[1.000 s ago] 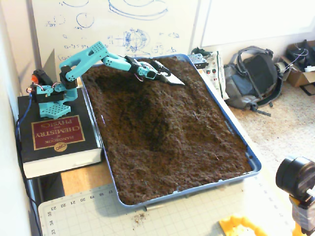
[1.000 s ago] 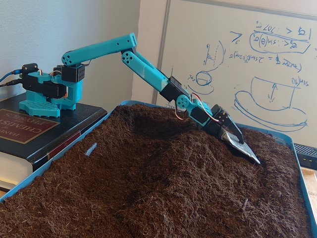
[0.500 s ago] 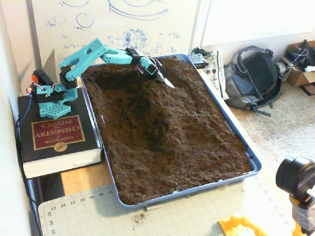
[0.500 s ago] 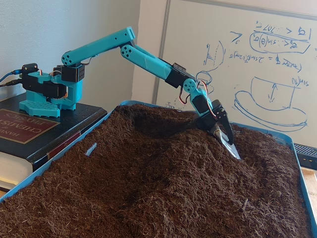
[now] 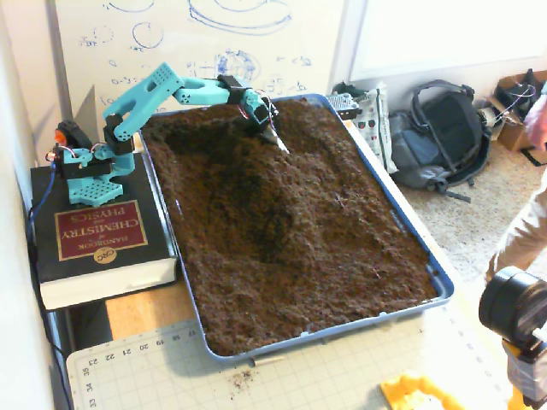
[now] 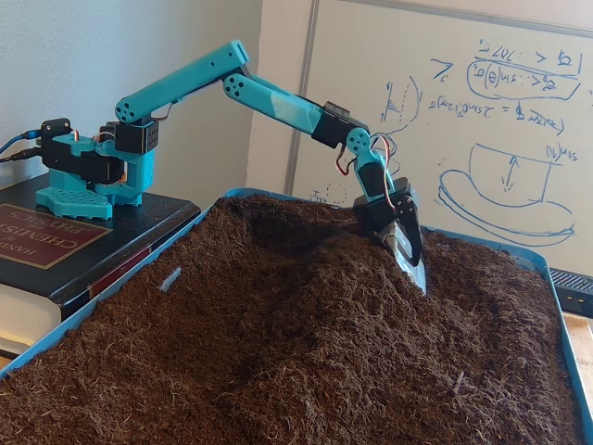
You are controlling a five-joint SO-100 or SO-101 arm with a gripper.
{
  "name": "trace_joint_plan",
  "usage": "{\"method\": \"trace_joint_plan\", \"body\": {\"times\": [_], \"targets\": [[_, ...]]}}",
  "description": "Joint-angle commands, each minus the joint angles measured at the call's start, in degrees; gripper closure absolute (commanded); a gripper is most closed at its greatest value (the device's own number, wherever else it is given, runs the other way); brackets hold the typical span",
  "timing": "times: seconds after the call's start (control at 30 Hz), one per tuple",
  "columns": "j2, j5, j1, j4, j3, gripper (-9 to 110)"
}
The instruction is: Build a berm.
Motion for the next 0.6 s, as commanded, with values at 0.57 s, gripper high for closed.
{"method": "trace_joint_plan", "body": {"times": [0.57], "targets": [[18.54,6.68,0.88,5.62,-1.85,101]]}}
